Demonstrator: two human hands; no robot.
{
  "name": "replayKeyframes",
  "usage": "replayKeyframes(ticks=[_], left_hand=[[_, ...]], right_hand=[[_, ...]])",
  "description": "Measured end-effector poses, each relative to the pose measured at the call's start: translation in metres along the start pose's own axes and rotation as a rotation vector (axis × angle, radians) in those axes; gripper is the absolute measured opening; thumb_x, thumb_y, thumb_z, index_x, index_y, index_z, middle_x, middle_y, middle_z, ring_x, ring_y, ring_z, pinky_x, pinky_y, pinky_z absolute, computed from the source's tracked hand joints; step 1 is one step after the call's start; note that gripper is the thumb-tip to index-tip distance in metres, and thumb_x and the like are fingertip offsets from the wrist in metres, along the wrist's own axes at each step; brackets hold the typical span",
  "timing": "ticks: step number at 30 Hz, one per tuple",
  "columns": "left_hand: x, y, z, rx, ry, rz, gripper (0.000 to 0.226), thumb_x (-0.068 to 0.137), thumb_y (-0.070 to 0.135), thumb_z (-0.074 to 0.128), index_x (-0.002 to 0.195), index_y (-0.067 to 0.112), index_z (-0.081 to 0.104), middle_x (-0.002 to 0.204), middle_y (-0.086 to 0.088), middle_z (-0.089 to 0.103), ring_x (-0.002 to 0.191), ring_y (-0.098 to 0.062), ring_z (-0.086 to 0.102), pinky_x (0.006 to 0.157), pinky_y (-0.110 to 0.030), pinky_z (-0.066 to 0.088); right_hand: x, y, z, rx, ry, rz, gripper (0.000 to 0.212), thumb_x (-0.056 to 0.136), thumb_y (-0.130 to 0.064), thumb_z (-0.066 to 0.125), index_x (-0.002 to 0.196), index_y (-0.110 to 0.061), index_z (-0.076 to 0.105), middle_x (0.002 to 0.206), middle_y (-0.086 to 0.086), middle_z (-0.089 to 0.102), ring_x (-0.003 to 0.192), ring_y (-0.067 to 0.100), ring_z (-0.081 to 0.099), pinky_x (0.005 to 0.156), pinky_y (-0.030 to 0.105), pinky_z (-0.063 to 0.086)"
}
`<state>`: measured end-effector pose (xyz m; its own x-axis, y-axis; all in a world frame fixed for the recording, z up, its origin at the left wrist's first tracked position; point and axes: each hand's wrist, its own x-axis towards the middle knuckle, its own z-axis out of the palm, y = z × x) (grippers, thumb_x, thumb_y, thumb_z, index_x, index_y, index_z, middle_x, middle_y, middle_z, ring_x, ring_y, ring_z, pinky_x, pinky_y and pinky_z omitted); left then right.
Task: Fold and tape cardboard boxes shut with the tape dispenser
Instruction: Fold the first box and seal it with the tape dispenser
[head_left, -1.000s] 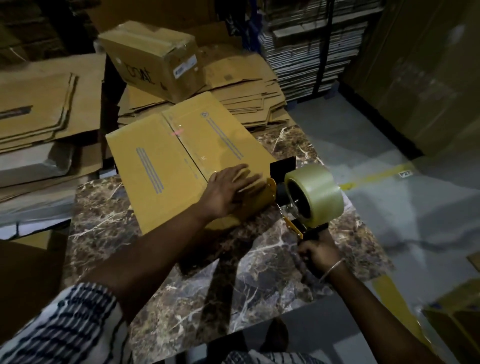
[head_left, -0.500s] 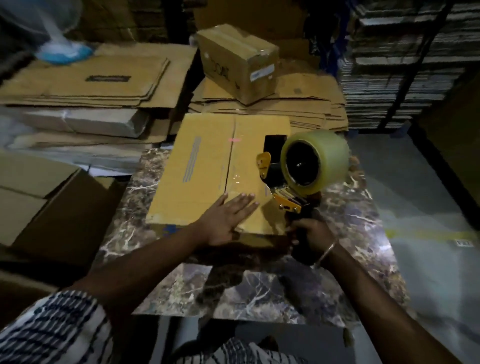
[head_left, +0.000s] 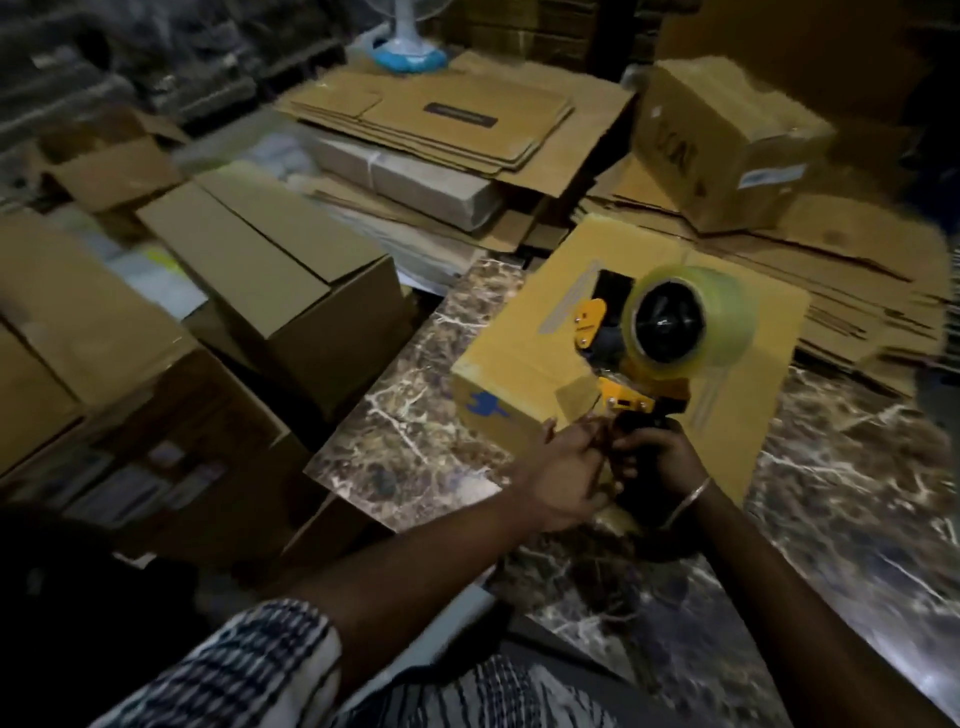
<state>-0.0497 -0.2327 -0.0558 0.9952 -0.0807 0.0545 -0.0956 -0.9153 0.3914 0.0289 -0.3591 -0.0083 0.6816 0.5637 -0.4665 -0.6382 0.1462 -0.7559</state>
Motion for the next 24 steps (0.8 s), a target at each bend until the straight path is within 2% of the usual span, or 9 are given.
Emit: replayKeyframes(ticks=[3,6,9,13,15,18,21,22,24], left_hand=[[0.006,0.014,0.02,-0.044,0.09,-0.113,0.055,0.087,0.038,0.055,0.131,0.006,0.057,0.149,-0.018,0.042,0.143,-0.033,0.03,0.117,-0.066,0.013],[0.014,0.031,0.041,-0.093,0.236,-0.15,0.056,0.081,0.036,0.063,0.131,0.011,0.059,0.147,-0.012,0.05,0.143,-0.03,0.036,0.115,-0.069,0.017],[0.018,0.043,0.054,-0.146,0.314,-0.195,0.064,0.083,0.047,0.05,0.137,0.013,0.057,0.151,-0.006,0.048,0.146,-0.027,0.034,0.115,-0.067,0.013],[0.019,0.054,0.051,-0.242,0.301,-0.3,0.076,0.086,0.06,0.034,0.146,0.017,0.051,0.159,0.001,0.037,0.153,-0.015,0.012,0.121,-0.056,0.0],[0.016,0.071,0.06,-0.311,0.369,-0.405,0.075,0.091,0.067,0.031,0.147,0.022,0.05,0.163,0.004,0.029,0.151,-0.009,0.001,0.123,-0.056,0.001],[0.018,0.105,0.076,-0.417,0.528,-0.67,0.071,0.09,0.07,0.043,0.152,0.036,0.039,0.168,-0.001,-0.002,0.155,-0.021,-0.004,0.121,-0.053,0.018],[0.033,0.136,0.064,-0.721,0.451,-0.984,0.083,0.086,0.055,0.07,0.153,0.053,0.021,0.164,-0.01,-0.025,0.154,-0.033,-0.005,0.117,-0.043,0.026],[0.037,0.142,0.059,-0.834,0.431,-1.013,0.088,0.087,0.048,0.073,0.153,0.054,0.016,0.164,-0.01,-0.025,0.154,-0.033,-0.002,0.115,-0.039,0.029],[0.044,0.148,0.052,-0.885,0.444,-1.011,0.094,0.088,0.043,0.074,0.156,0.049,0.009,0.166,-0.012,-0.016,0.153,-0.033,0.007,0.111,-0.038,0.033]], right_hand=[[0.002,-0.007,-0.011,-0.006,-0.003,0.043,0.021,0.064,-0.003,0.055,0.059,-0.01,0.036,0.047,0.002,0.027,0.035,0.017,0.028,0.038,0.023,0.031],[0.001,-0.015,-0.027,-0.015,0.007,0.083,0.027,0.07,-0.004,0.049,0.051,-0.016,0.035,0.048,0.002,0.025,0.036,0.016,0.026,0.04,0.023,0.029],[-0.002,-0.026,-0.043,-0.005,-0.02,0.089,0.026,0.064,-0.009,0.059,0.055,-0.017,0.036,0.049,-0.001,0.027,0.038,0.015,0.028,0.041,0.024,0.028],[0.001,-0.035,-0.07,0.031,-0.048,0.122,0.054,0.033,-0.01,0.08,0.064,-0.015,0.036,0.051,-0.002,0.028,0.04,0.016,0.029,0.044,0.024,0.03],[0.001,-0.036,-0.079,0.115,-0.099,0.155,0.059,0.026,-0.012,0.084,0.065,-0.016,0.04,0.051,-0.003,0.029,0.04,0.015,0.03,0.043,0.023,0.031],[-0.002,-0.038,-0.087,0.161,-0.149,0.129,0.037,0.045,-0.014,0.076,0.067,-0.015,0.045,0.05,-0.003,0.032,0.038,0.013,0.032,0.042,0.021,0.036],[0.0,-0.042,-0.099,0.177,-0.182,0.113,0.004,0.061,-0.01,0.055,0.062,-0.013,0.053,0.048,-0.002,0.034,0.037,0.012,0.035,0.043,0.022,0.04],[0.001,-0.043,-0.103,0.186,-0.218,0.122,0.004,0.064,-0.011,0.055,0.061,-0.014,0.055,0.047,-0.002,0.036,0.036,0.012,0.036,0.043,0.023,0.041],[0.004,-0.048,-0.108,0.185,-0.304,0.145,0.019,0.053,-0.016,0.077,0.058,-0.014,0.059,0.045,-0.002,0.039,0.035,0.012,0.039,0.043,0.023,0.042]])
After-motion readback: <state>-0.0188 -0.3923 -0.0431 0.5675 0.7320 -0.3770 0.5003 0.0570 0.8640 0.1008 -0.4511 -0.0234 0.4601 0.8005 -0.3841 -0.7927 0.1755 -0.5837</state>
